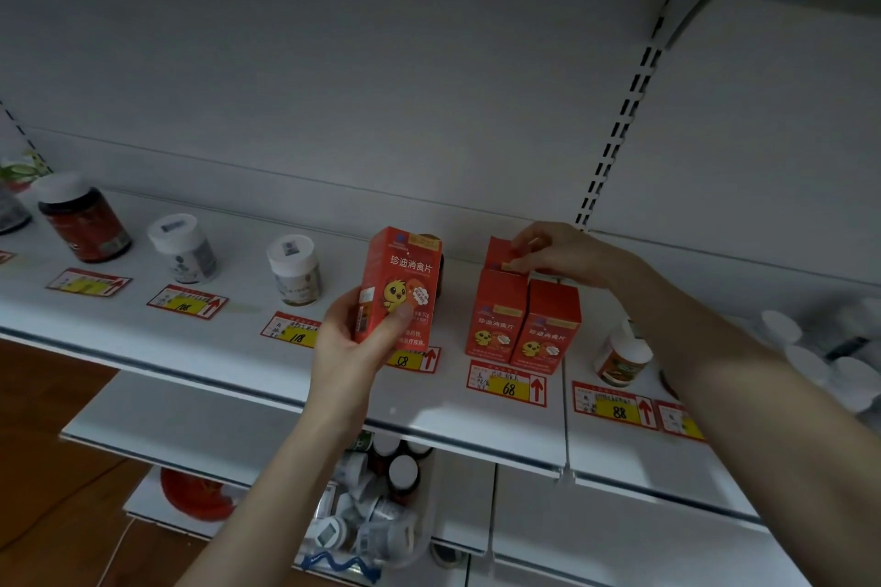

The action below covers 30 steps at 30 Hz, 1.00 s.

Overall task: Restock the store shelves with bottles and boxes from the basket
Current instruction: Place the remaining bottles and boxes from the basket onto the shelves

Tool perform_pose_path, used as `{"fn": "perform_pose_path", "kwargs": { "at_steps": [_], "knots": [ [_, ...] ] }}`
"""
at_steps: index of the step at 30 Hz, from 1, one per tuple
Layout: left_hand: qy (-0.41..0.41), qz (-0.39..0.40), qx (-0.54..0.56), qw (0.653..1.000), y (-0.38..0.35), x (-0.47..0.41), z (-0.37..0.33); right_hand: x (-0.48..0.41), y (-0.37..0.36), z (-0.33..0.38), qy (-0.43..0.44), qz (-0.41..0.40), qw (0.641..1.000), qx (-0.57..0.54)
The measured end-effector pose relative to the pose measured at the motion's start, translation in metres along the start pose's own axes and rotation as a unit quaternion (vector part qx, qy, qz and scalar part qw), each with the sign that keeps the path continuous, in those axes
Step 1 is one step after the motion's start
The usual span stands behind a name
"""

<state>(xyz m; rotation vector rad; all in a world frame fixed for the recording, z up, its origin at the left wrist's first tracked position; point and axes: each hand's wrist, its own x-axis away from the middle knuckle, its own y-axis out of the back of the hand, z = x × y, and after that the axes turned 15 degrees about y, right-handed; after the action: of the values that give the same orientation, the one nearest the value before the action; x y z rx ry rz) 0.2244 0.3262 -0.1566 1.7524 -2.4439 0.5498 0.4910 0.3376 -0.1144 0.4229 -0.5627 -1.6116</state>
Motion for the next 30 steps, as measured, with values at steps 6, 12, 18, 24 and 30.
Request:
{"fn": "perform_pose_path", "kwargs": {
  "at_steps": [6,12,18,24,30],
  "knots": [
    [-0.002,0.016,-0.002,1.000,-0.004,0.003,-0.002,0.000,-0.002,0.000,-0.006,0.023,0.999,0.035],
    [0.014,0.093,0.050,0.994,-0.015,0.007,-0.008,0.019,0.009,0.040,0.117,-0.089,0.989,0.001],
    [0.019,0.166,0.088,0.982,-0.040,0.015,-0.007,0.064,0.013,0.094,0.153,0.054,0.985,-0.063],
    [-0.006,0.191,0.047,0.980,-0.061,0.019,-0.002,0.090,0.021,0.096,0.159,0.038,0.986,-0.037],
    [-0.172,-0.011,-0.209,0.962,-0.058,0.022,0.034,0.099,0.047,0.085,0.178,-0.110,0.974,-0.087]
  ]
}}
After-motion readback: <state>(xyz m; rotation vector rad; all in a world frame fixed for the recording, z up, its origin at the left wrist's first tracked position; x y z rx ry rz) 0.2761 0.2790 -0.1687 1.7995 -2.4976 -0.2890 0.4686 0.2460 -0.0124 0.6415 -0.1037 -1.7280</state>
